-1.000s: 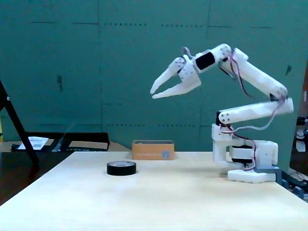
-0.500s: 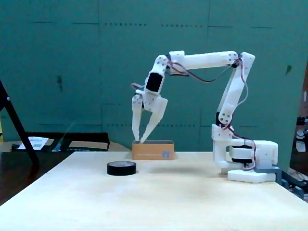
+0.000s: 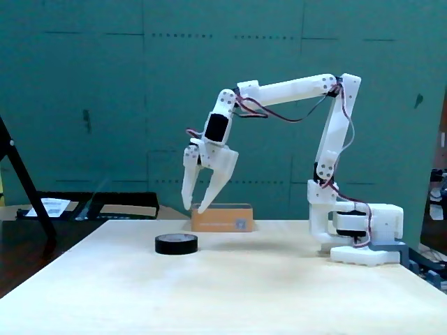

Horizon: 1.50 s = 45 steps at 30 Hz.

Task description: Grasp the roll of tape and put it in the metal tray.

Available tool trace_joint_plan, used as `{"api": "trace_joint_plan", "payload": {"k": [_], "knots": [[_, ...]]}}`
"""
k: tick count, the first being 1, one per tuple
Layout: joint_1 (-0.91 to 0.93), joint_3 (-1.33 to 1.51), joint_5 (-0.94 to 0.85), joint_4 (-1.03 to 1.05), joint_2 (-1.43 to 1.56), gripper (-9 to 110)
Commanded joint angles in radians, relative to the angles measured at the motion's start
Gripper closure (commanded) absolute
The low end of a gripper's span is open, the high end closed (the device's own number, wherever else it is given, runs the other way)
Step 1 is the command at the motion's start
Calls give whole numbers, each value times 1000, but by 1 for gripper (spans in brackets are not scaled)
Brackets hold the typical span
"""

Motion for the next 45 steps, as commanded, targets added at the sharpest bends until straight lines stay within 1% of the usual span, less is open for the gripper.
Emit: {"api": "trace_joint_plan", "payload": {"k": [1, 7, 11, 22, 28, 31, 36, 45], "knots": [[14, 12, 11, -12, -2, 90], [8, 118, 12, -149, -2, 87], [11, 167, 48, -163, -2, 86], [0, 161, 51, -164, -18, 85], [-2, 26, 51, -156, -227, 85], [-2, -97, 51, -66, -331, 85], [-2, -224, 52, 2, -445, 85], [0, -258, 52, 12, -508, 85]]}}
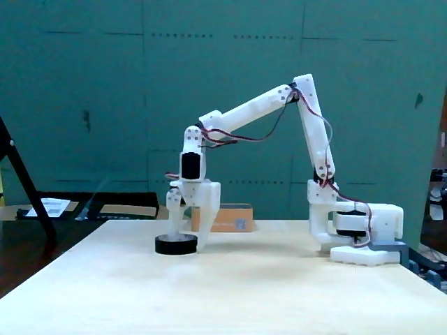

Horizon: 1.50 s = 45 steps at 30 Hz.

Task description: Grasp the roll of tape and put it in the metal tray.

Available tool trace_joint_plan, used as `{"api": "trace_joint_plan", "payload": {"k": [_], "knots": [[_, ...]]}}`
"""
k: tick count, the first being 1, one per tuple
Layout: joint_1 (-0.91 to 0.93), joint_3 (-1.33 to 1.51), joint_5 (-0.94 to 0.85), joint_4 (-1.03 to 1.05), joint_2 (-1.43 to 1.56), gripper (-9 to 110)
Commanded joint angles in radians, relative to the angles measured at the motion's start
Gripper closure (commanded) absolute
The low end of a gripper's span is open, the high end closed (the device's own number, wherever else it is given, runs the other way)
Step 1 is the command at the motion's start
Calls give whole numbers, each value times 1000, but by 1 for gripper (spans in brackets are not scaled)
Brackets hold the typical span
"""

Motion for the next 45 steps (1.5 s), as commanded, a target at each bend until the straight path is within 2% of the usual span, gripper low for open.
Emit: {"api": "trace_joint_plan", "payload": {"k": [1, 8, 13, 20, 25, 37, 45], "knots": [[0, -28, 9, 5, 0, 85], [0, -25, 9, 5, 0, 87], [-2, -21, 0, 5, 0, 103], [6, -35, -2, 6, 31, 102], [34, -35, 3, 71, 189, 102], [469, -28, -5, 279, 726, 102], [723, -72, -126, 221, 706, 102]]}}
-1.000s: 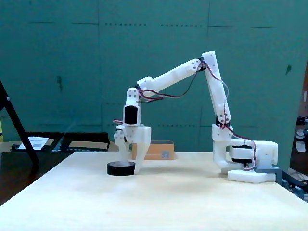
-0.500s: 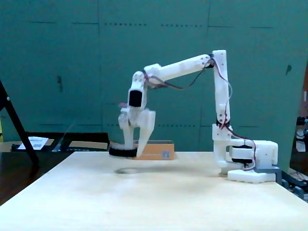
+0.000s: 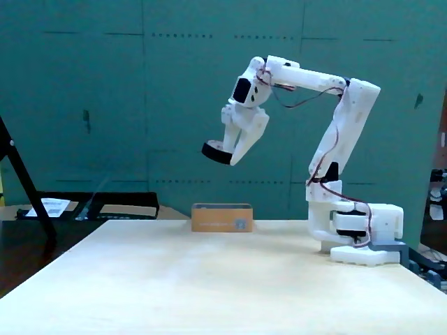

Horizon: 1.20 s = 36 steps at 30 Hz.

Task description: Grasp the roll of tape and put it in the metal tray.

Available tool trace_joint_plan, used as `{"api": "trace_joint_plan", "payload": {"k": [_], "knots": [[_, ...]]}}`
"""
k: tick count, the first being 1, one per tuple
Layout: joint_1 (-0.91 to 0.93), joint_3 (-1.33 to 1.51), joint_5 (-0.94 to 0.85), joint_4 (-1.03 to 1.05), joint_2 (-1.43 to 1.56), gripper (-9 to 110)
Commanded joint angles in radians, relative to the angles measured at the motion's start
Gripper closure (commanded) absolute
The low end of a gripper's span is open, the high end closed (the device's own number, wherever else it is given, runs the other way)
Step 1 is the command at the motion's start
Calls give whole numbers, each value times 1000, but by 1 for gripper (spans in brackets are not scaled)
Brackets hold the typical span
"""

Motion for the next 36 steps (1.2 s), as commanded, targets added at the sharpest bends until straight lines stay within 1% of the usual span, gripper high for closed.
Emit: {"api": "trace_joint_plan", "payload": {"k": [1, 5, 12, 16, 20, 25, 30, 36], "knots": [[106, -72, -37, -48, -41, 102], [141, -198, -107, -55, -261, 102], [158, -520, -110, 11, -693, 102], [161, -661, -123, 64, -844, 102], [178, -738, -158, 109, -908, 102], [222, -749, -161, 118, -910, 102], [218, -739, -204, 120, -914, 101], [212, -739, -222, 140, -905, 92]]}}
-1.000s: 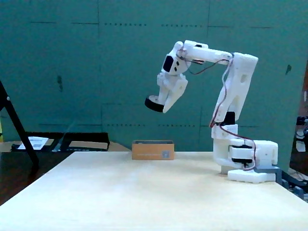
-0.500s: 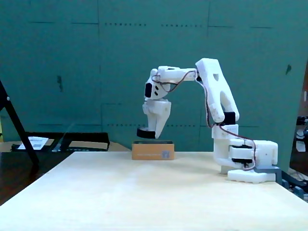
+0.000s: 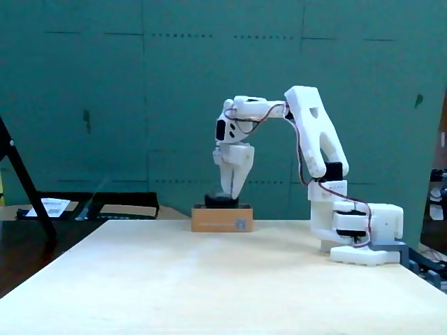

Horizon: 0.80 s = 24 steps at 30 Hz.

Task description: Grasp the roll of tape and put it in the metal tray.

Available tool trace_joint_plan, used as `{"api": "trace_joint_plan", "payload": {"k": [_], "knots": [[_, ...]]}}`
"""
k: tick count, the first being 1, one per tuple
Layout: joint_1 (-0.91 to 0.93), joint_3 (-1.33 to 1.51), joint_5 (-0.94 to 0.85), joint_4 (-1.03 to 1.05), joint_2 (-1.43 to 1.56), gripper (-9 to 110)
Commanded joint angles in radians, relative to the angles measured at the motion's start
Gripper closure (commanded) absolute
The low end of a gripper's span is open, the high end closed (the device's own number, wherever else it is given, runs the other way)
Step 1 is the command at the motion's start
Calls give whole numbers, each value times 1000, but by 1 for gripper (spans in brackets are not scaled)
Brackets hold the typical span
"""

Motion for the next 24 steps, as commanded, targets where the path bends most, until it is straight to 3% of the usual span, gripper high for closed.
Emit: {"api": "trace_joint_plan", "payload": {"k": [1, 8, 19, 24], "knots": [[-2, -38, -12, 6, 18, 92], [-23, -74, -3, 21, 25, 92], [-153, -707, 61, 396, 25, 92], [-282, -850, 60, 397, 74, 92]]}}
